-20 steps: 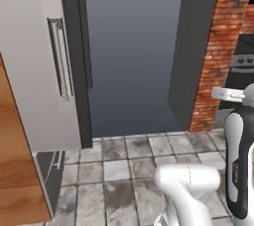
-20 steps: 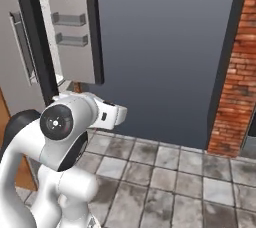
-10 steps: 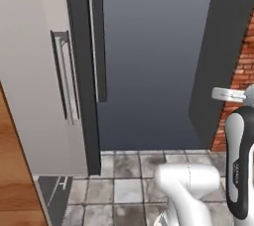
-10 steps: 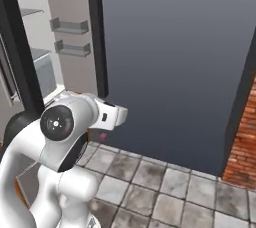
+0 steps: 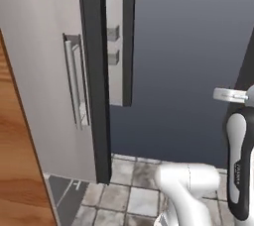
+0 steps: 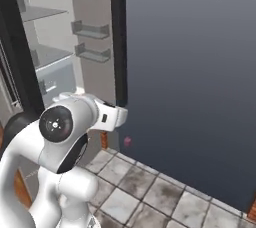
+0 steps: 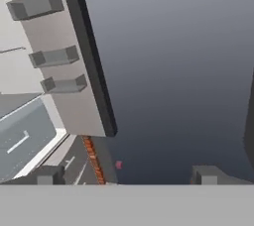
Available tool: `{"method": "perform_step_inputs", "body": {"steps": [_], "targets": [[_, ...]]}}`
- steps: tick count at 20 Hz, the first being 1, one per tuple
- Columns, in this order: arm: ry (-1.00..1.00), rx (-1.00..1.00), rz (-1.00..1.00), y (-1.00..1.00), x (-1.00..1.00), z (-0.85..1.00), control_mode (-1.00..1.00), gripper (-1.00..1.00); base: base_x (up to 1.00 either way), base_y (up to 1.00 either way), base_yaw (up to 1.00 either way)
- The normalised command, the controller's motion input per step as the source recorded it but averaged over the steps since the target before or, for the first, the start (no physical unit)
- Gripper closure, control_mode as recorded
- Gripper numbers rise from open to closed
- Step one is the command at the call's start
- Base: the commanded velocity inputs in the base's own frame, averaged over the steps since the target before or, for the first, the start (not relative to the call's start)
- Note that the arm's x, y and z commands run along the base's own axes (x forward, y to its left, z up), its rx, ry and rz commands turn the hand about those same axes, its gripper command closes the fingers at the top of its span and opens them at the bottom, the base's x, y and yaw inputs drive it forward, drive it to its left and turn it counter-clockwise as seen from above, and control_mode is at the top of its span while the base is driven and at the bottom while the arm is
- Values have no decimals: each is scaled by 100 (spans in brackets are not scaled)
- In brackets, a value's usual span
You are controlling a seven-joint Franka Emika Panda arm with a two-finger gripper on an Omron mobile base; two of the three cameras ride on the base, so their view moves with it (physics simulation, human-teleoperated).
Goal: Gather the mushroom and avocado from the fridge and place them on a tray on the dining counter. Then gather the steak and chicken drumstick from the fridge and place them on the other tray.
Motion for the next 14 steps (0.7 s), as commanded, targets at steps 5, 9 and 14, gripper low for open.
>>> {"method": "perform_step_inputs", "body": {"steps": [5,9,14], "targets": [[0,0,0,0,0,0,100,-100,28,-35,47],[0,0,0,0,0,0,100,-100,16,-39,47],[0,0,0,0,0,0,100,-100,16,-43,47]]}}
